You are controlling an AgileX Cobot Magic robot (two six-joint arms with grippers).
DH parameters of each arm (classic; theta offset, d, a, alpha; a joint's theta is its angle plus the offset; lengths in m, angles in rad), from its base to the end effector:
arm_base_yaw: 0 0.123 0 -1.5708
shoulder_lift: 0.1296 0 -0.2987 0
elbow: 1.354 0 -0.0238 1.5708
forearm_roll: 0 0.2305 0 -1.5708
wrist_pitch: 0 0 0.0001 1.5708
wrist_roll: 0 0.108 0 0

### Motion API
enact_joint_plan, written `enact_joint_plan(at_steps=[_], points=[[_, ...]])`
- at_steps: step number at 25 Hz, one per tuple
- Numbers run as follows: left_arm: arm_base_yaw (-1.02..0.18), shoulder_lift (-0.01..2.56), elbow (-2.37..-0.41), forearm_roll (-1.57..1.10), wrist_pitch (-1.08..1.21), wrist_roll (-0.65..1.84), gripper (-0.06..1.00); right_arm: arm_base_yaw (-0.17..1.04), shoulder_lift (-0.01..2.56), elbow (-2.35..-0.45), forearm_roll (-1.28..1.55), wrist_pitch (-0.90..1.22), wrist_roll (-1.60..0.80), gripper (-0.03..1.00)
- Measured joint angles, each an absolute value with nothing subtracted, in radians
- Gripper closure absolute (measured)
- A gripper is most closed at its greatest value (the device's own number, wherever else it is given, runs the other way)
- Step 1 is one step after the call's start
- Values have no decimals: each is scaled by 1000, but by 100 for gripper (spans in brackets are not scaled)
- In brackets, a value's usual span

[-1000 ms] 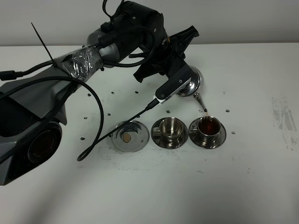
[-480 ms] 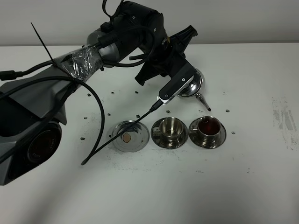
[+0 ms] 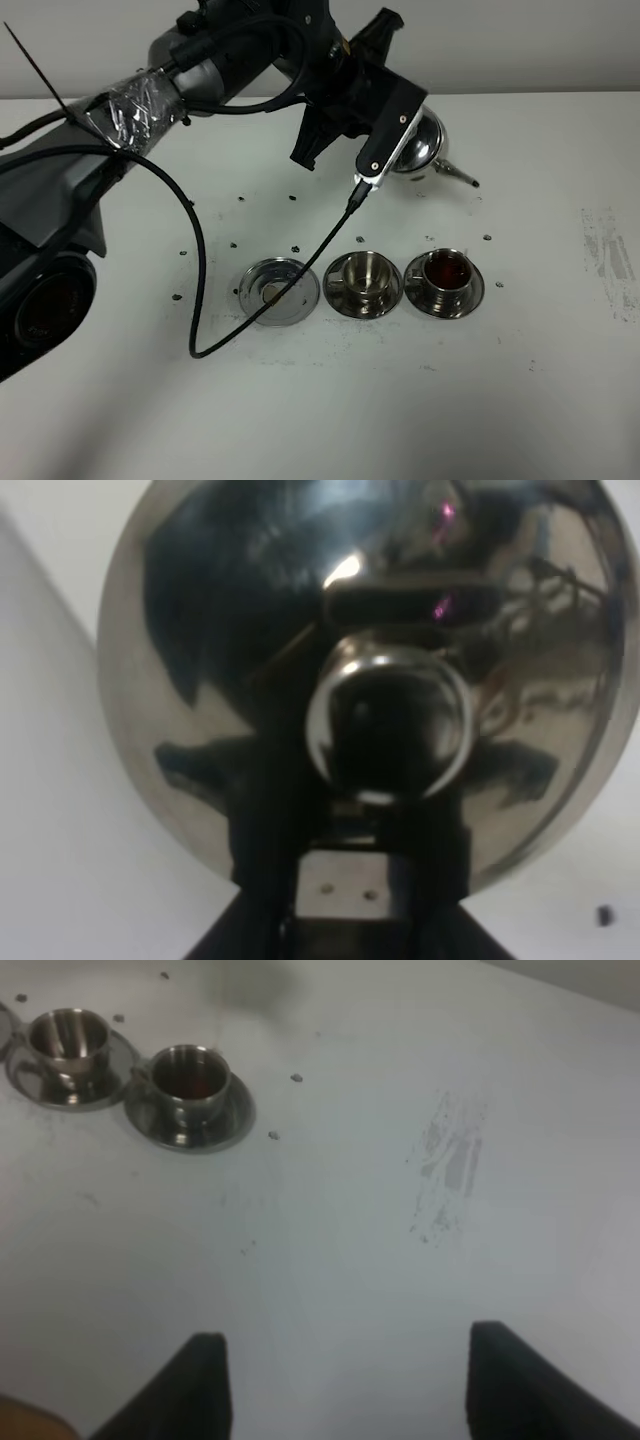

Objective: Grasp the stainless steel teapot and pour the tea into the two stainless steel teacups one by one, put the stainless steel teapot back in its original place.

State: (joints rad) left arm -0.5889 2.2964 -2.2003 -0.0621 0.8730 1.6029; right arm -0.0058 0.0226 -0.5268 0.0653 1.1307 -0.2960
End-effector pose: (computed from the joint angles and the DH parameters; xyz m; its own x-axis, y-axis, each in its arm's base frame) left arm 0.4335 -0.2957 0.2574 0.5749 0.8171 -0.0417 0.6459 -0.4221 0.6361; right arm -0.0246 0.0065 0.2612 -0.4826 -0.2617 -0.8358 -0.1792 0.9636 -0.1983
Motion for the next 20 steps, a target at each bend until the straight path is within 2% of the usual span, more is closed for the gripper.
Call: enact_joint_plan(at_steps=[6, 14, 20], points=[[-561, 2285, -2200, -48, 877, 1094, 74, -6, 23, -527, 69, 1131, -296, 44], [-549, 2285, -2200, -44, 953, 880, 74, -6, 23, -527, 69, 1131, -296, 44], [-542, 2285, -2200, -43, 1016, 547, 74, -6, 23, -527, 69, 1131, -296, 44]])
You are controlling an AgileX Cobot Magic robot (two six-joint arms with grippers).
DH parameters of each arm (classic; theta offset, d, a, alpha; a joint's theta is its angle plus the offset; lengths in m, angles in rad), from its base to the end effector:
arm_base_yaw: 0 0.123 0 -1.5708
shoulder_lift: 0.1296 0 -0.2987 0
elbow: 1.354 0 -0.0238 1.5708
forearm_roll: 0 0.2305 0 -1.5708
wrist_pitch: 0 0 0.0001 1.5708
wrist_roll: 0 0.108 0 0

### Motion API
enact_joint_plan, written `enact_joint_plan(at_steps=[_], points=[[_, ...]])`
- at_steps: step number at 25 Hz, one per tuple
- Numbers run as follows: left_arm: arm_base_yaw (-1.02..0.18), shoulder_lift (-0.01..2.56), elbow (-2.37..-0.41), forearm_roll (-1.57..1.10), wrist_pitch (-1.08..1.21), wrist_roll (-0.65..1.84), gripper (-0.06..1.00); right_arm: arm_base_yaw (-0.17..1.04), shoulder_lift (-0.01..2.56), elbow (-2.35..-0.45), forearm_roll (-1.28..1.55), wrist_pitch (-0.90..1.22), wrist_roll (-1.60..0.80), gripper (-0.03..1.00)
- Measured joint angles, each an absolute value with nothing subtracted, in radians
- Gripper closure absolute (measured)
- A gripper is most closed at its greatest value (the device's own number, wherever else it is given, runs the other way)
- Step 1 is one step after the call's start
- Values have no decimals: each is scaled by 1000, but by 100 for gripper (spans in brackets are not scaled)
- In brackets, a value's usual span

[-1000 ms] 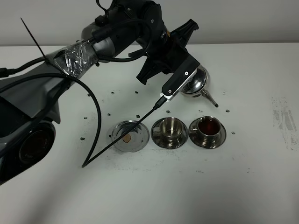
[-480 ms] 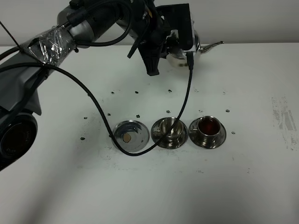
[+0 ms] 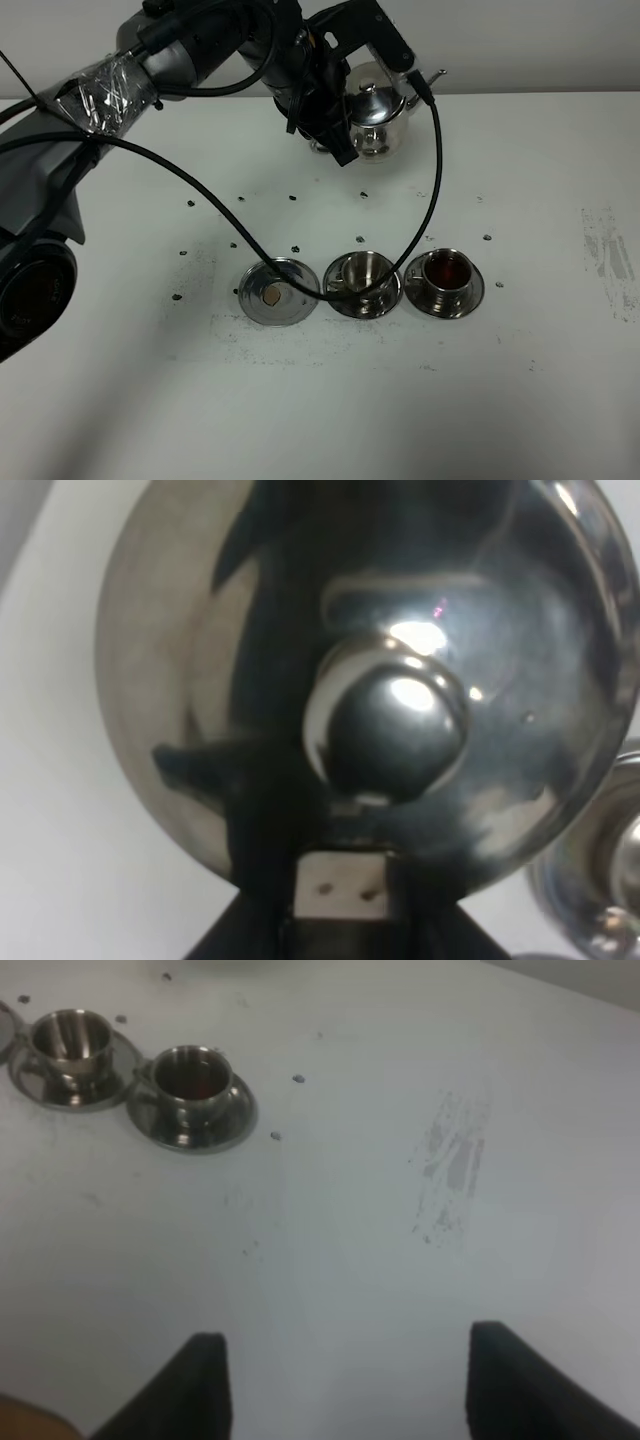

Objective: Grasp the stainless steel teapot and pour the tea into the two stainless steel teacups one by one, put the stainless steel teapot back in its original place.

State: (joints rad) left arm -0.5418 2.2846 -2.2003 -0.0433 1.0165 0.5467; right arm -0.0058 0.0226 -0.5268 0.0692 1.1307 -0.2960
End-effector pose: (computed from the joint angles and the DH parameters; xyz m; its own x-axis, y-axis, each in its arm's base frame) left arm 0.4354 -0.2667 0.2544 -0.3633 0.8022 -0.4738 0.8243 0.5138 0.2377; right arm -0.0246 0.0069 0.2612 -0.4820 -0.2600 -0.8367 -0.1812 0.9639 -0.1951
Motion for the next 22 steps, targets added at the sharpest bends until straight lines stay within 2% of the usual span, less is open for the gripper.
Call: enact_joint_plan(at_steps=[5, 22], points=[[-532, 2306, -2200, -25, 1045, 393, 74, -6, 23, -527, 69, 1131, -296, 44], [-532, 2423, -2200, -23, 1062, 375, 74, -6, 23, -527, 69, 1131, -296, 44]])
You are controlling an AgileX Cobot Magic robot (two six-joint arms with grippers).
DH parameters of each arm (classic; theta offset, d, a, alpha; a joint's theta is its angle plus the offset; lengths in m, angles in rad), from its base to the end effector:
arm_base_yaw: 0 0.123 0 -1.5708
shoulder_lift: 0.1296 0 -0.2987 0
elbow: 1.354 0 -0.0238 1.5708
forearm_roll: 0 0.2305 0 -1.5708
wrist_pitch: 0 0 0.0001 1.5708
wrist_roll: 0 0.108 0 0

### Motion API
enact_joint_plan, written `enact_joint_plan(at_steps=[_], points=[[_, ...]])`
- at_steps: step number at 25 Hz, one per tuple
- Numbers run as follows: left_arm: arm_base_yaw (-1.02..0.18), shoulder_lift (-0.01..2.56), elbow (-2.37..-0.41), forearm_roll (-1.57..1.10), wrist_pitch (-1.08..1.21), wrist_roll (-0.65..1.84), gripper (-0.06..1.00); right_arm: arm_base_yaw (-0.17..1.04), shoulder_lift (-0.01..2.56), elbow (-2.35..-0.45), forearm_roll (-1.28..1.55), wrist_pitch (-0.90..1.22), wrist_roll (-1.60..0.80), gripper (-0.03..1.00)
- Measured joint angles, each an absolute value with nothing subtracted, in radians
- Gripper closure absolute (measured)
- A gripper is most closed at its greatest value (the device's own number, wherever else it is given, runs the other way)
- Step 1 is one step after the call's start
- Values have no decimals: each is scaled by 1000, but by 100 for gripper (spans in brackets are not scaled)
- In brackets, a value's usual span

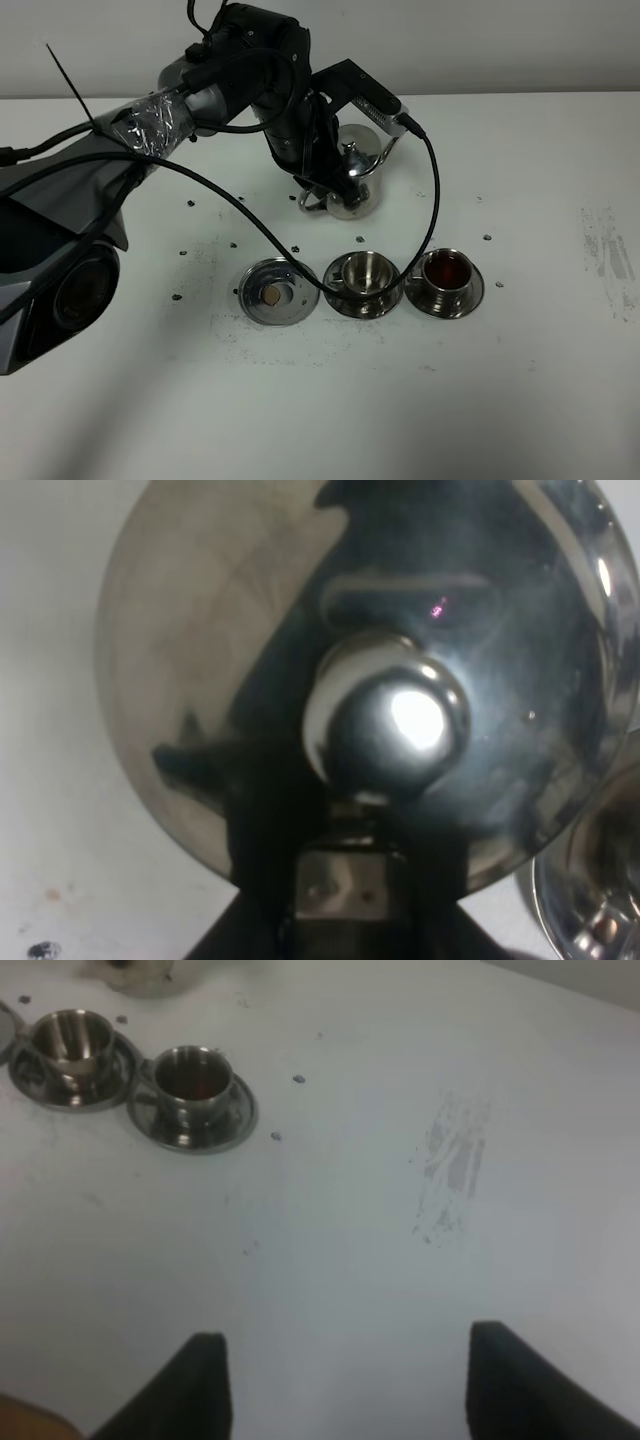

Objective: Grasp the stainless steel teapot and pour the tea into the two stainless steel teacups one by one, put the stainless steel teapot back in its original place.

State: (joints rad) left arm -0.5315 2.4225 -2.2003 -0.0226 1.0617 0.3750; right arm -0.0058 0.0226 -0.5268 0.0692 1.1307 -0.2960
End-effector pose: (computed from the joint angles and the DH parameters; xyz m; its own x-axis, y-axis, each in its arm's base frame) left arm 0.4466 -0.2650 0.1811 -0.5672 0.7464 -0.3481 0.7650 0.6341 0.1130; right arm -0.0246 0.0069 0.2612 -0.4820 -0.2600 -0.8367 -0.1812 0.9639 -0.1951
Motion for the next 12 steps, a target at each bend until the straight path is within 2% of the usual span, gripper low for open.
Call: enact_joint_plan(at_steps=[7, 12], points=[[-531, 2425, -2200, -24, 1062, 394, 74, -6, 23, -527, 69, 1131, -296, 44], [-531, 2417, -2200, -23, 1072, 558, 74, -6, 23, -527, 69, 1131, -296, 44]])
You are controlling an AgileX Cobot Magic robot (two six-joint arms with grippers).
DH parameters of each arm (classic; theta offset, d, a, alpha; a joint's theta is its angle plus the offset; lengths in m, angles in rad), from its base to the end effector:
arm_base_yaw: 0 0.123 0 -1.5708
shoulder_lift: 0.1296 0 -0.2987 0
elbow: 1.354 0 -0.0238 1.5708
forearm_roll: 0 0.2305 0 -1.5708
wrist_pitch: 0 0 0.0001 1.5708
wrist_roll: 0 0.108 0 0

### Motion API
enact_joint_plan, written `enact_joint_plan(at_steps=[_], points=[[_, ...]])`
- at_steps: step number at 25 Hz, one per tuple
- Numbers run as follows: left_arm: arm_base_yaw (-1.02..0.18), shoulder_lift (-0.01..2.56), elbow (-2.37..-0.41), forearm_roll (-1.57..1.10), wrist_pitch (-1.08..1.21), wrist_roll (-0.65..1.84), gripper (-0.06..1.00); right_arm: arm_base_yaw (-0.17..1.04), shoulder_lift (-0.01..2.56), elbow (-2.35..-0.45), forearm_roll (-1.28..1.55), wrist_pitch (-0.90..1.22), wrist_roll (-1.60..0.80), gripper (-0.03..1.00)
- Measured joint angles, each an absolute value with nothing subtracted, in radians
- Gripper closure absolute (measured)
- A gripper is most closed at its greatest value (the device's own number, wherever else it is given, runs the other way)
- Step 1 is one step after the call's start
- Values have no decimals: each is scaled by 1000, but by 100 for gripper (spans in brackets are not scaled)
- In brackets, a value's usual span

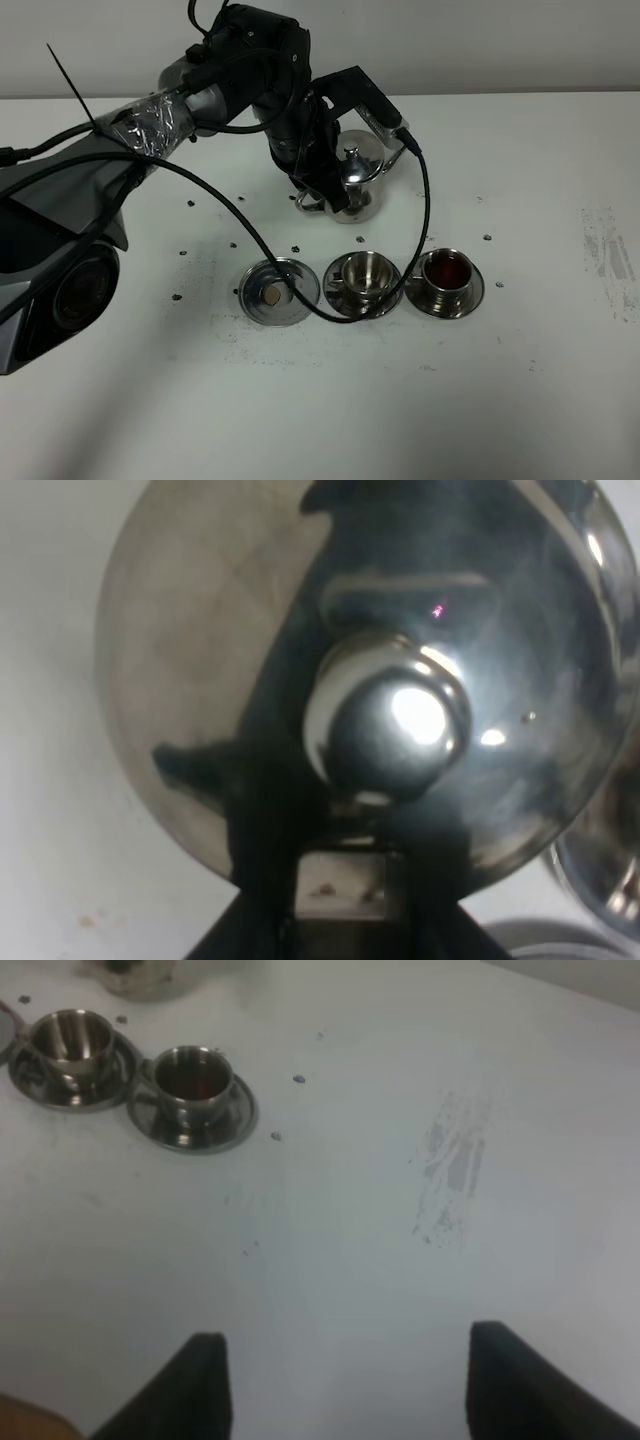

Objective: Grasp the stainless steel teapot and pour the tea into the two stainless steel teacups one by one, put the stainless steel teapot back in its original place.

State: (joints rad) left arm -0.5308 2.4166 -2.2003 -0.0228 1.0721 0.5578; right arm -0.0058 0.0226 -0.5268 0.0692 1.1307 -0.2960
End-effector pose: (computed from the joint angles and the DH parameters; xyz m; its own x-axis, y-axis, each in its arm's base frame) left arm 0.4455 -0.2640 0.1837 -0.4204 0.8497 -0.3183 0.8558 0.4879 0.1720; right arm -0.0246 0.0069 0.2612 -0.4820 -0.2600 -0.8367 -0.1812 0.9639 -0.1951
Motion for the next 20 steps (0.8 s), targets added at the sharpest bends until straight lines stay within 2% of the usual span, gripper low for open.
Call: enact_joint_plan(at_steps=[7, 10, 20], points=[[-520, 2376, -2200, 12, 1148, 1007, 74, -6, 23, -527, 69, 1131, -296, 44], [-504, 2370, -2200, 25, 1158, 1114, 74, -6, 23, -527, 69, 1131, -296, 44], [-491, 2335, -2181, 22, 1165, 1031, 74, -6, 23, -527, 69, 1131, -294, 44]])
